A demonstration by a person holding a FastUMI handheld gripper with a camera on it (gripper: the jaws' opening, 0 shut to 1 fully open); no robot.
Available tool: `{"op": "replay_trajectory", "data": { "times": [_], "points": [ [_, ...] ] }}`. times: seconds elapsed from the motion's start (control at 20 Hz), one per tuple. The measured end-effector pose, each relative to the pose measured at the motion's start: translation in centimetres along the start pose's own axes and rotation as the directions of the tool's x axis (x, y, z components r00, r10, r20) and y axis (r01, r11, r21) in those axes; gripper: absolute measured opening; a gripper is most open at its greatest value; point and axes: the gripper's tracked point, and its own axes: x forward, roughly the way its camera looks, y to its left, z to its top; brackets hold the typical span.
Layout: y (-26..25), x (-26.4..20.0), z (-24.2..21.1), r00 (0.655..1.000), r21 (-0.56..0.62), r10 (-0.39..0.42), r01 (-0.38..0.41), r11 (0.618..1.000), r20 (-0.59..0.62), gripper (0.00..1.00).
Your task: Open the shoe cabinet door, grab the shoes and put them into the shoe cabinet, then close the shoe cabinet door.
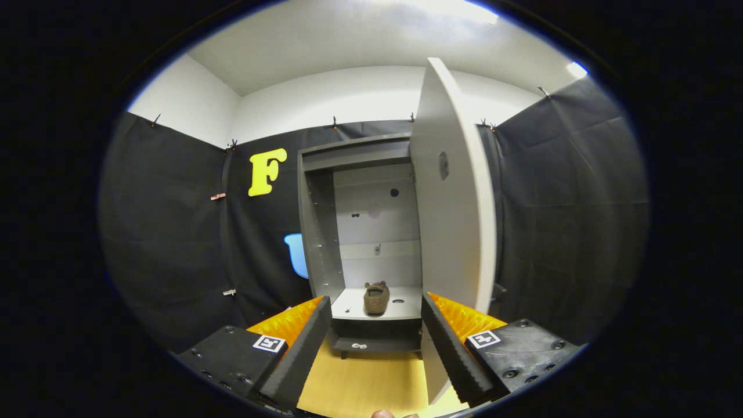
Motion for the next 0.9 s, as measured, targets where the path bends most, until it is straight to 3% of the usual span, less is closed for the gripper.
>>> {"op": "replay_trajectory", "data": {
  "times": [0.4, 0.6, 0.75, 0.9],
  "points": [
    [-12.3, -3.4, -0.4, 0.973, -0.003, -0.232, 0.232, 0.973, -0.007, 0.98],
    [-15.6, -1.5, -2.2, 0.983, 0.047, -0.177, 0.179, 0.983, -0.050, 0.98],
    [-19.6, 1.2, -3.3, 0.982, 0.032, -0.184, 0.185, 0.982, -0.050, 0.98],
    [-20.1, 2.8, -4.2, 0.988, 0.046, -0.141, 0.144, 0.989, -0.068, 0.98]
  ]
}}
